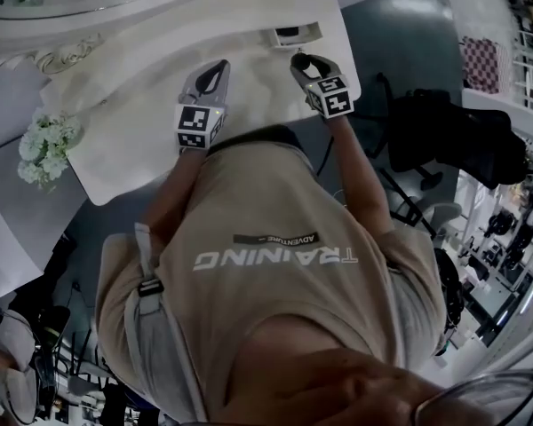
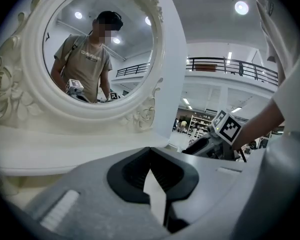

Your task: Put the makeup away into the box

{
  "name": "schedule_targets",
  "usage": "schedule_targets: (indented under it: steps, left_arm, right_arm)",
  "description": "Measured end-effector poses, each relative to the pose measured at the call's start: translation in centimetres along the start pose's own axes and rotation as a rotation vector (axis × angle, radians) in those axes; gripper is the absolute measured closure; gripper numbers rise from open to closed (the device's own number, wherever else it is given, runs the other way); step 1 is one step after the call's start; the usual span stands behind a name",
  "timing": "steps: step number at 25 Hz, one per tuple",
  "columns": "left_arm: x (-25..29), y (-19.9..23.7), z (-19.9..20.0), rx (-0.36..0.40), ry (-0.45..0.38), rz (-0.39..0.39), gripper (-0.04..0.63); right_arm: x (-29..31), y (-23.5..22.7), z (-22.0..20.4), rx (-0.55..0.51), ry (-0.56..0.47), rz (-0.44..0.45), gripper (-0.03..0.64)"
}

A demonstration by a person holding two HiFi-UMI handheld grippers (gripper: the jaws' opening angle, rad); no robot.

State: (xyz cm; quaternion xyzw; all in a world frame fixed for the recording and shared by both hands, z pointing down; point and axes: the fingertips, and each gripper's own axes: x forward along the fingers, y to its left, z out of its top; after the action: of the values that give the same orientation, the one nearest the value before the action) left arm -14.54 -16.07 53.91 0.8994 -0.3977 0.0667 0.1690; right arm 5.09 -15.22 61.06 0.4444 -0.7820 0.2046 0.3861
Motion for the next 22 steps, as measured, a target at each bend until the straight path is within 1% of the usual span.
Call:
schedule_targets:
  steps: [4,7,10,15,22]
  left_arm:
    - [0.8,-0.5,-0.3,-0.016,-0.010,0.015,0.589]
    - [1.0,-0.9,0.1,0.002,-0.007,0.012,0.588]
    - [1.3,-1.1,0.3,-0.010,0.007,0.035,0.588]
    - [3.0,-1.9,1.7,0.018,0.014,0.047,0.588]
    - [5.2,-2.2,1.6,0.026,0.034,0.075,0.588]
  right_arm:
    - [0.4,-1.8,1.9,-0.018,0.021,0.002,0.399]
    - [1.3,-2.6,2.7,0.003,0.038,0.034,0.399]
    - [2.2,-3.6,2.8,-0.007,0.074,0.051,0.399]
    - [3.3,-5.6,3.2,0.078,0.151,0.104,0.399]
    - [5.1,-6.5,3.0,0.082,0.250,0.178,0.397]
